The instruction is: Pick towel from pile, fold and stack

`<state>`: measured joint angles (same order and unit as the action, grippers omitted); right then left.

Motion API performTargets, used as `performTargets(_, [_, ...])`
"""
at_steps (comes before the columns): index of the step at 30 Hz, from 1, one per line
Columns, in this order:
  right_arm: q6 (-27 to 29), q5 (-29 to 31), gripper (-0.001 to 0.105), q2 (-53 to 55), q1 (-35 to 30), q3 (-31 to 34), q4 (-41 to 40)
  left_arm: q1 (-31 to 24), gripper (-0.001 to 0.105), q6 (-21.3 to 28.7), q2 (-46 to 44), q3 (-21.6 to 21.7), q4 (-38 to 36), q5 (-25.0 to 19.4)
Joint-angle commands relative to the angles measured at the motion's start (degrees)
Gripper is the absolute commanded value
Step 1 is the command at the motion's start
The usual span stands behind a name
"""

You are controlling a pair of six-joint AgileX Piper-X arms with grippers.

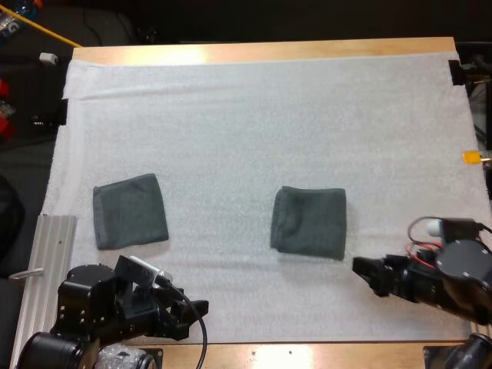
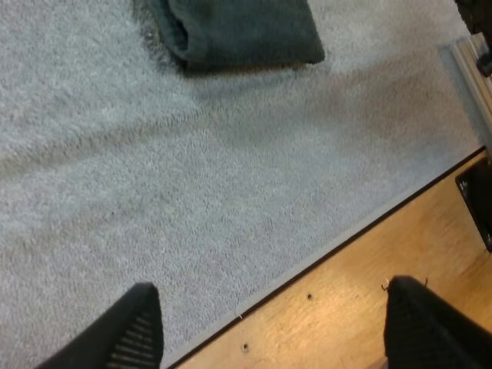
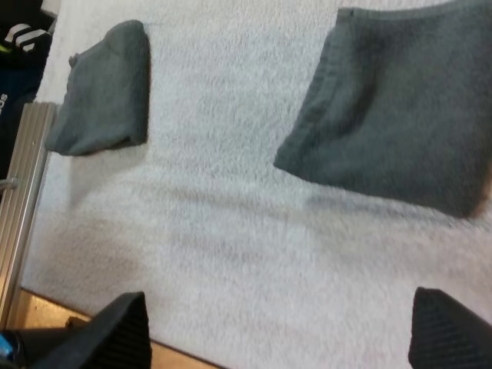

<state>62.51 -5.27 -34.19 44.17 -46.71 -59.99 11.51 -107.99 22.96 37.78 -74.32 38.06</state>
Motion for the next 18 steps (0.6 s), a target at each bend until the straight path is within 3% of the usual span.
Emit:
performTargets(1, [0.26,0.11,0.067,1.09,0.04,-0.44,-1.48,0.32,0.059,0.30,-0.26,0.46,0.68,0.14])
performTargets(7, [0.74,-4.11,0.067,3.33,0.04,-0.44,-5.11,0.32,0.061,-0.34,-0.26,0.46,5.57,-0.13])
performTargets(10, [0.73,-4.54,0.067,3.36,0.04,-0.44,-6.04,0.32,0.073,-4.22,0.65,0.46,9.99,-2.60])
performTargets(18, [0.73,-5.08,0.067,3.36,0.04,-0.44,-6.02,0.32,0.073,-6.82,10.56,0.46,18.58,-3.39])
